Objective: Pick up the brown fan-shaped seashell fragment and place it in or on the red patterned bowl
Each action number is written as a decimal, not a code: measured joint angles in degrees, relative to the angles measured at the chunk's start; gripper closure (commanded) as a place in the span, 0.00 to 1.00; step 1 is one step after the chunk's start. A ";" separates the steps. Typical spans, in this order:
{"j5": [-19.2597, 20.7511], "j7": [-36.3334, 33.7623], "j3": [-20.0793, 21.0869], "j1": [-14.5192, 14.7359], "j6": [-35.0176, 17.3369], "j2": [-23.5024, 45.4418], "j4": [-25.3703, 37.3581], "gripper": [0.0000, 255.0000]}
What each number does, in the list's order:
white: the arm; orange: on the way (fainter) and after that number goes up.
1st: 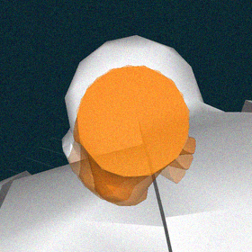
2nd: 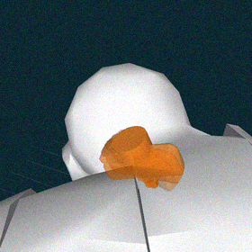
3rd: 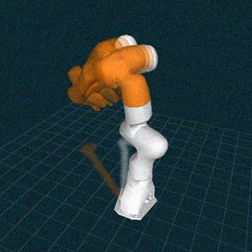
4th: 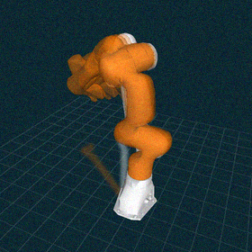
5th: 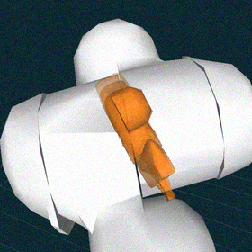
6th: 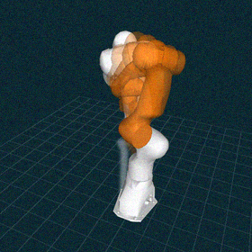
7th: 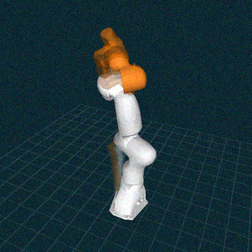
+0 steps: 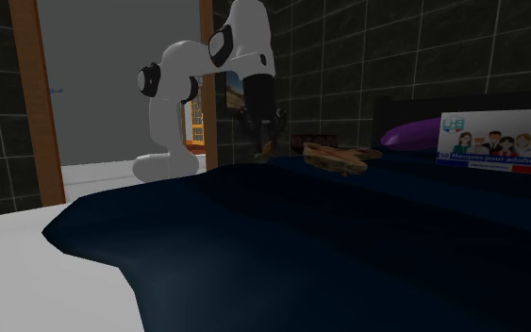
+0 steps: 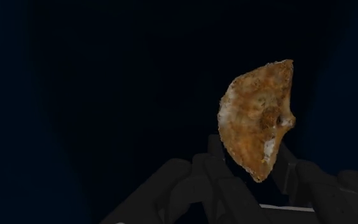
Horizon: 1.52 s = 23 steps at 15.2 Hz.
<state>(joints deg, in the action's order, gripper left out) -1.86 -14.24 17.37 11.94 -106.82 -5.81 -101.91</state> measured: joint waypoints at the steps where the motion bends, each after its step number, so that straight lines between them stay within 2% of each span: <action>1: 0.00 0.18 -0.11 -0.09 0.68 0.06 0.73 1.00; 18: 1.42 -0.83 0.35 0.14 14.79 4.26 18.87 1.00; 23: 1.88 -5.95 3.03 2.61 15.62 3.09 18.57 1.00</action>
<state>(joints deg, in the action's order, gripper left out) 0.02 -20.19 20.40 14.55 -91.20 -2.72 -83.34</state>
